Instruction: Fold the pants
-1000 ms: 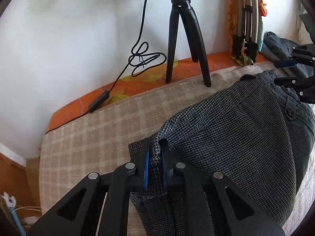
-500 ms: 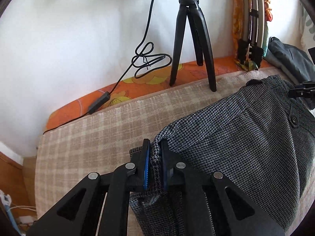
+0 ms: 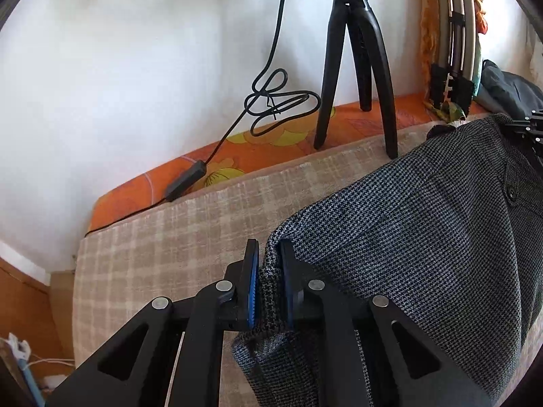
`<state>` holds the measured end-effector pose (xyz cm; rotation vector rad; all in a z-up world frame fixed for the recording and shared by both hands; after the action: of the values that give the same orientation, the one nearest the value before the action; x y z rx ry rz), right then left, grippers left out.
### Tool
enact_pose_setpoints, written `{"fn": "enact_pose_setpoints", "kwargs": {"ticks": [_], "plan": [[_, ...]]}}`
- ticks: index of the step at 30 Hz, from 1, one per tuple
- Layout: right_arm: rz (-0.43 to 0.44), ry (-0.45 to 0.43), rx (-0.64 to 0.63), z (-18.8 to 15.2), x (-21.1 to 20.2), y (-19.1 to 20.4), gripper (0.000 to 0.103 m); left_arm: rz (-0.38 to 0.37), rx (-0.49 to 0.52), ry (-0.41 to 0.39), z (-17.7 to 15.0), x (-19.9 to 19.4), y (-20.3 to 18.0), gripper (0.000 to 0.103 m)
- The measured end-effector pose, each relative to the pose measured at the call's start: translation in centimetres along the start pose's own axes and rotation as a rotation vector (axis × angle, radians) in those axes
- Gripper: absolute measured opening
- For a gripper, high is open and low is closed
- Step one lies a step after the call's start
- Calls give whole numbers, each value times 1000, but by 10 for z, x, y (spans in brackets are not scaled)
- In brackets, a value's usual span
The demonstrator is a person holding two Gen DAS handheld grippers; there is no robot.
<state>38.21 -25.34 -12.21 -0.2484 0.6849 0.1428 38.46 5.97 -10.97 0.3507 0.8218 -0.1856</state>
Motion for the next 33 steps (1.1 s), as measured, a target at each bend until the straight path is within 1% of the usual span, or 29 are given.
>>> {"fn": "enact_pose_setpoints", "kwargs": {"ticks": [1, 2, 3, 4, 6, 7, 8, 9, 10, 11, 13, 16, 19, 21, 23, 25, 28, 31, 32, 33], "plan": [[-9, 6, 8, -1, 1, 0, 10, 16, -2, -1, 0, 0, 3, 20], [-23, 4, 22, -3, -3, -3, 26, 32, -9, -6, 1, -2, 8, 22], [-27, -4, 39, -4, -9, -6, 33, 35, -30, -13, 2, -7, 15, 28], [-26, -13, 46, -7, -18, -7, 36, 36, -54, -21, 3, -13, 22, 30], [-39, -33, 69, -13, -41, -10, 37, 46, -94, -36, 2, -29, 37, 31], [-38, -45, 90, -18, -54, -9, 41, 43, -112, -47, 1, -39, 44, 31], [-31, -58, 118, -24, -66, -6, 52, 43, -131, -62, -2, -51, 50, 31], [-24, -69, 145, -33, -80, -5, 60, 35, -150, -77, -5, -64, 55, 31], [-19, -78, 167, -42, -92, -1, 73, 13, -171, -91, -11, -78, 59, 31], [-8, -85, 186, -51, -103, 3, 77, -7, -185, -101, -18, -91, 60, 31], [30, -87, 236, -71, -117, 16, 77, -31, -198, -116, -36, -118, 56, 32], [136, -25, 358, -98, -118, 32, 77, -64, -179, -120, -69, -146, 38, 32], [267, 22, 526, -117, -103, 43, 77, -114, -151, -106, -103, -160, 13, 32], [312, 49, 605, -124, -89, 52, 77, -121, -121, -87, -120, -161, 1, 32], [331, 63, 643, -128, -80, 60, 77, -128, -91, -71, -132, -162, -9, 32], [344, 54, 668, -129, -72, 66, 77, -144, -78, -69, -138, -168, -16, 32], [365, 32, 690, -127, -62, 72, 78, -179, -24, -73, -145, -180, -33, 32], [373, 8, 689, -119, -56, 79, 79, -149, 78, -61, -154, -176, -52, 32], [375, 3, 686, -117, -55, 79, 76, -148, 95, -47, -156, -171, -56, 32], [390, 6, 680, -115, -53, 82, 70, -154, 103, -29, -159, -165, -60, 32]]}}
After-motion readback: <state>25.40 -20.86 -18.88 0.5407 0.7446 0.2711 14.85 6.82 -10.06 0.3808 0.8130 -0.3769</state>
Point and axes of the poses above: each gripper's, at about its wrist camera, not at the fingertips, and x roughly the way its jaws point, y to its left, z to its top, the point moved 3 cm from there along x, roughly the way its jaws point, and after that the axes turned 5 degrees about -y, right-handed, at the moved point
